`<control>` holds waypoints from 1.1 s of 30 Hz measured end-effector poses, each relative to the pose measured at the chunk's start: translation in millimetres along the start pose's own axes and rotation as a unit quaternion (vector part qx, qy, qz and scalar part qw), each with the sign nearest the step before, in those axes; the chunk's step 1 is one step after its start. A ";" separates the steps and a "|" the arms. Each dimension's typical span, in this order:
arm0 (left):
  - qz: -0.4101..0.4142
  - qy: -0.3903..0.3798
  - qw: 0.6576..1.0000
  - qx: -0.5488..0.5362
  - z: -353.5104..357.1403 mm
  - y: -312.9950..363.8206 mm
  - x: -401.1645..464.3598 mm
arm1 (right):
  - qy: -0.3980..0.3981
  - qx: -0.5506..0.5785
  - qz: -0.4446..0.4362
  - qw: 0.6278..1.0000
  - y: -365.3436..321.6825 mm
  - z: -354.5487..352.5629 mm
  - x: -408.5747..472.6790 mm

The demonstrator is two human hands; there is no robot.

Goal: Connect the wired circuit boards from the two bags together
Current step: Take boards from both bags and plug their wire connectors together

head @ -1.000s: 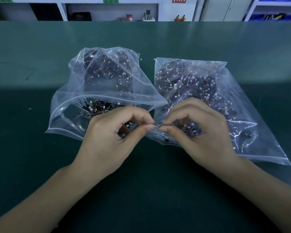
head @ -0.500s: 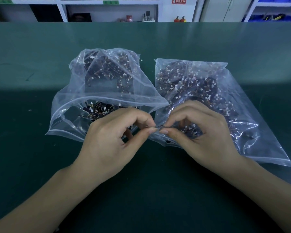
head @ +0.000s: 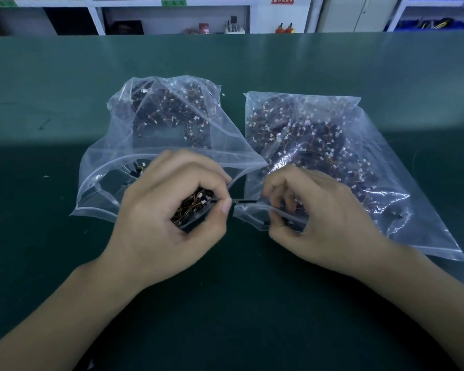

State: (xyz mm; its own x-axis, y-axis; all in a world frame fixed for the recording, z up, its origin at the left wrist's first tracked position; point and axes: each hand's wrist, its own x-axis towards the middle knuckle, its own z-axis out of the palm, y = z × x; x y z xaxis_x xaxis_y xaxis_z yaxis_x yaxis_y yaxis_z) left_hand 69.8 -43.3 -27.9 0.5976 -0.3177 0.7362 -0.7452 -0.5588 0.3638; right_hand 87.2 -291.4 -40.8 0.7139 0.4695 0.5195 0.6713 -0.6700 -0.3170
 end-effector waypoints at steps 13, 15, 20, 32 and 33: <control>0.084 -0.042 0.988 0.125 13.9 -8.8 -4.3 | 0.060 0.045 -0.032 0.997 7.3 -3.0 0.1; 0.100 -0.038 0.980 0.167 14.9 -7.6 -2.7 | 0.060 0.050 -0.041 0.996 7.5 -2.5 -0.1; 0.105 -0.065 0.962 0.244 25.5 2.8 -0.4 | 0.078 0.061 -0.060 0.993 3.6 2.8 -1.5; 0.026 -0.082 0.981 0.175 18.2 3.7 -3.1 | 0.031 0.083 -0.001 0.996 1.6 7.1 -3.5; 0.005 -0.072 0.980 0.187 14.4 1.0 -1.9 | 0.026 0.084 0.002 0.996 1.6 7.4 -3.8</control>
State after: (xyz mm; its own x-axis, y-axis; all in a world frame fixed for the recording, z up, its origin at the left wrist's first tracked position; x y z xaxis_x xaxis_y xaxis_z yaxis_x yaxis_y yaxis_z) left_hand 72.3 -54.3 -37.1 0.6459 -0.4140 0.6414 -0.6072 -0.7879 0.1029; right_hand 87.0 -290.0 -49.2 0.7078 0.4337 0.5576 0.6958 -0.5644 -0.4442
